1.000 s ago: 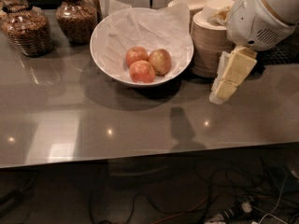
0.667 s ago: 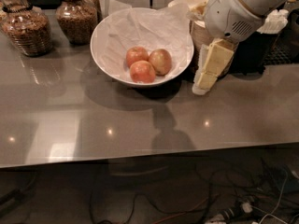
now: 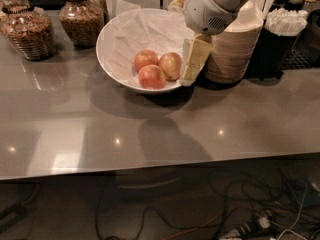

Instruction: Pick apple from white bowl

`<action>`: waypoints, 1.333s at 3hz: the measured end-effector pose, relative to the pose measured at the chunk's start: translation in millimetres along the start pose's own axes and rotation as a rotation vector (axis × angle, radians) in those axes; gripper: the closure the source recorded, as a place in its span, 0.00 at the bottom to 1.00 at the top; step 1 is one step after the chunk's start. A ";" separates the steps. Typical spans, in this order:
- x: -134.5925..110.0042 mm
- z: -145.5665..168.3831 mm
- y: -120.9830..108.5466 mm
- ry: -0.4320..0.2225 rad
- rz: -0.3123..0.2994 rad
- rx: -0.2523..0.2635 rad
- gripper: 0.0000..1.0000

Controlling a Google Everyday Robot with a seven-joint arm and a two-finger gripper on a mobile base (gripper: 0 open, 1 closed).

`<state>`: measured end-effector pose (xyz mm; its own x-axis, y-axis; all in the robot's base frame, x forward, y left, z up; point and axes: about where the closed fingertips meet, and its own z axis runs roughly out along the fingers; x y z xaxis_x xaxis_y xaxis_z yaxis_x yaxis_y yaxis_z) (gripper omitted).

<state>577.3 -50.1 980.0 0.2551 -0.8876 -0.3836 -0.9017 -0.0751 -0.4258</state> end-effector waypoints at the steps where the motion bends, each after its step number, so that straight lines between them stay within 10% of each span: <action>1: -0.5 1.0 -1.6 0.001 -0.002 0.004 0.00; 2: 1.1 1.2 -5.1 0.007 -0.009 0.022 0.00; 4: 18.5 18.6 -45.6 0.006 -0.014 0.121 0.42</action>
Offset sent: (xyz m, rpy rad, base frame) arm 0.0221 -0.0076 0.0037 -0.0146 -0.1059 -0.0265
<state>629.6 -54.6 977.1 0.2646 -0.8895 -0.3725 -0.8496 -0.0322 -0.5265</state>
